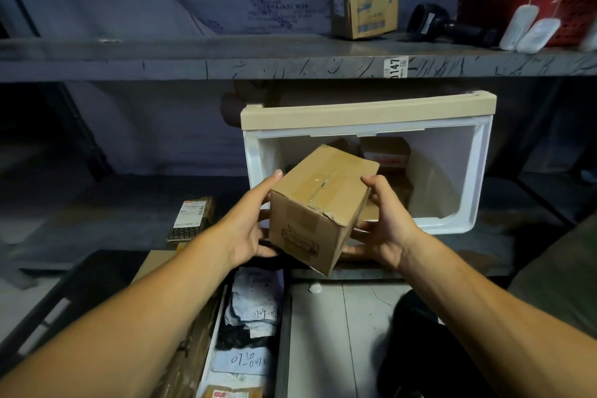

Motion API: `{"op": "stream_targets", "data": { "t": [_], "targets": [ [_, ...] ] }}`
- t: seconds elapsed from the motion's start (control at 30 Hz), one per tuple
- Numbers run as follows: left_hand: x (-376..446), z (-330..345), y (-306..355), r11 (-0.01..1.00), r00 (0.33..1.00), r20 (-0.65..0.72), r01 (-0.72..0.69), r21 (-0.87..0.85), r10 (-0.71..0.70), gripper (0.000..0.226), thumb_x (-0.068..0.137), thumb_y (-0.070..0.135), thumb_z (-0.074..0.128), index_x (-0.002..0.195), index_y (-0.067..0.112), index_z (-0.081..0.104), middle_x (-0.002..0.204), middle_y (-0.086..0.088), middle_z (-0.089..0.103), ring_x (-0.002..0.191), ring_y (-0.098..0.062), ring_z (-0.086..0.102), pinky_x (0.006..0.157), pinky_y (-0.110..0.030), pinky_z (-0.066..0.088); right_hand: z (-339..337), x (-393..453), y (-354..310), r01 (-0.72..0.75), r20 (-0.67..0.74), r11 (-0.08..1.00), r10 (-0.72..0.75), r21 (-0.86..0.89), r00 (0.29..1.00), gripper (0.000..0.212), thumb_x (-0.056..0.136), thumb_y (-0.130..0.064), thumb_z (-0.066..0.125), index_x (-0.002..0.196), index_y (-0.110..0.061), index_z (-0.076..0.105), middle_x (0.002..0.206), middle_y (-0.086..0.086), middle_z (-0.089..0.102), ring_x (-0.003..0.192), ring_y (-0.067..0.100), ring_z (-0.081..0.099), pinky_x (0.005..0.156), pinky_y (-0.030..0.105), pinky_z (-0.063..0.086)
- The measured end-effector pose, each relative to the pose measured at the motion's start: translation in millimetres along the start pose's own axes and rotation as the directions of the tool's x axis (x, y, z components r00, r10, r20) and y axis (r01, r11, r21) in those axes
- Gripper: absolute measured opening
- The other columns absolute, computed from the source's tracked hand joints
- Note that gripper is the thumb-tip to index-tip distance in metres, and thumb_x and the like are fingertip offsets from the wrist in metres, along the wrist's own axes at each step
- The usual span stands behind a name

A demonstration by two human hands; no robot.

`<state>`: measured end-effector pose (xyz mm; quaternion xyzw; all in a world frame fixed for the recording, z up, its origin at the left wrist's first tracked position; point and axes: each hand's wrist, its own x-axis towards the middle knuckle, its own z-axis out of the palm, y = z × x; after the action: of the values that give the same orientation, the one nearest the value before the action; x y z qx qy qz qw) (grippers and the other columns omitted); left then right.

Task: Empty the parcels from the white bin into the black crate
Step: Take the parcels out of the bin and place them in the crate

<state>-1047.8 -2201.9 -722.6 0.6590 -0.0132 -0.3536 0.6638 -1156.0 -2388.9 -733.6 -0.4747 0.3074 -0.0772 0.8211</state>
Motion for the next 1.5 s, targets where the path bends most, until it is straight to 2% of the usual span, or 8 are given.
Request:
{"op": "stream_targets", "data": {
  "t": [0.2, 0.33, 0.47, 0.83, 0.93, 1.03, 1.33, 1.5],
  "targets": [
    [-10, 19, -7, 0.958, 0.997, -0.037, -0.07, -0.279, 0.062, 0.07, 0.067, 0.068, 0.071, 0.123, 0.027, 0.064, 0.116, -0.013, 0.068, 0.108, -0.035, 0.065, 0.097, -0.066, 0.048, 5, 3, 8, 0.041, -0.085, 0.992, -0.031, 0.118, 0.996, 0.059, 0.079, -0.058, 0.068, 0.131, -0.035, 0.051, 0.124, 0.017, 0.057, 0.108, 0.037, 0.061, 0.08, 0.067, 0.055],
    [-10, 25, -15, 0.982, 0.997, -0.037, -0.074, -0.172, 0.069, 0.063, 0.073, 0.06, 0.076, 0.126, 0.031, 0.059, 0.121, -0.008, 0.068, 0.108, -0.03, 0.064, 0.09, -0.06, 0.053, 13, -3, 15, 0.095, -0.08, 0.993, -0.089, 0.071, 0.993, 0.068, 0.079, -0.056, 0.075, 0.134, -0.035, 0.042, 0.123, 0.012, 0.057, 0.105, 0.035, 0.062, 0.073, 0.058, 0.059],
    [-8, 6, -4, 0.989, 0.997, -0.081, -0.031, -0.148, 0.019, 0.052, 0.08, 0.065, 0.061, 0.116, 0.028, 0.067, 0.116, -0.012, 0.071, 0.108, -0.036, 0.063, 0.09, -0.057, 0.051, 6, 1, 14, 0.158, -0.072, 0.978, -0.169, -0.138, 0.983, 0.064, 0.074, -0.065, 0.075, 0.121, -0.03, 0.049, 0.128, 0.003, 0.055, 0.115, 0.026, 0.054, 0.106, 0.052, 0.043],
    [-27, -23, 17, 0.97, 0.982, 0.081, 0.181, -0.161, -0.17, 0.071, 0.08, 0.082, 0.05, 0.095, 0.016, 0.071, 0.098, -0.019, 0.076, 0.09, -0.037, 0.069, 0.079, -0.048, 0.053, -8, -16, -13, 0.342, 0.299, 0.905, -0.262, -0.253, 0.917, 0.084, 0.076, -0.053, 0.072, 0.135, -0.001, 0.047, 0.119, 0.017, 0.07, 0.107, 0.029, 0.067, 0.094, 0.046, 0.051],
    [-27, -18, 10, 0.992, 0.993, 0.084, 0.087, -0.096, -0.079, 0.085, 0.077, 0.091, 0.038, 0.116, 0.023, 0.07, 0.113, -0.017, 0.074, 0.108, -0.04, 0.065, 0.089, -0.059, 0.053, -9, -23, -15, 0.289, 0.235, 0.901, -0.219, -0.323, 0.947, 0.097, 0.062, -0.068, 0.074, 0.137, -0.011, 0.05, 0.12, 0.011, 0.072, 0.118, 0.028, 0.065, 0.096, 0.048, 0.051],
    [-32, -10, 3, 0.995, 0.994, 0.113, 0.01, -0.096, 0.001, 0.082, 0.073, 0.092, 0.037, 0.123, 0.035, 0.066, 0.136, -0.011, 0.062, 0.134, -0.042, 0.047, 0.104, -0.077, 0.031, -11, -31, -15, 0.205, 0.163, 0.916, -0.157, -0.345, 0.974, 0.068, 0.076, -0.071, 0.067, 0.126, -0.025, 0.064, 0.117, 0.005, 0.074, 0.118, 0.029, 0.062, 0.099, 0.051, 0.048],
    [-59, 1, -7, 0.978, 0.977, 0.107, -0.193, 0.077, 0.184, 0.055, 0.074, 0.068, 0.069, 0.119, 0.037, 0.059, 0.125, 0.0, 0.067, 0.114, -0.028, 0.06, 0.107, -0.064, 0.033, -20, -70, -26, -0.111, -0.032, 0.935, 0.106, -0.337, 0.994, 0.084, 0.079, -0.083, 0.053, 0.129, -0.016, 0.063, 0.108, 0.016, 0.064, 0.099, 0.03, 0.063, 0.05, 0.029, 0.053],
    [-72, -5, -6, 0.917, 0.915, 0.129, -0.393, 0.075, 0.381, 0.082, 0.052, 0.055, 0.085, 0.122, 0.027, 0.052, 0.127, -0.004, 0.066, 0.106, -0.017, 0.068, 0.076, -0.033, 0.056, -22, -90, -36, -0.145, -0.013, 0.914, 0.151, -0.379, 0.988, 0.077, 0.083, -0.082, 0.048, 0.123, -0.019, 0.064, 0.098, 0.015, 0.063, 0.06, 0.025, 0.069, 0.04, 0.021, 0.045]
  ]
}}
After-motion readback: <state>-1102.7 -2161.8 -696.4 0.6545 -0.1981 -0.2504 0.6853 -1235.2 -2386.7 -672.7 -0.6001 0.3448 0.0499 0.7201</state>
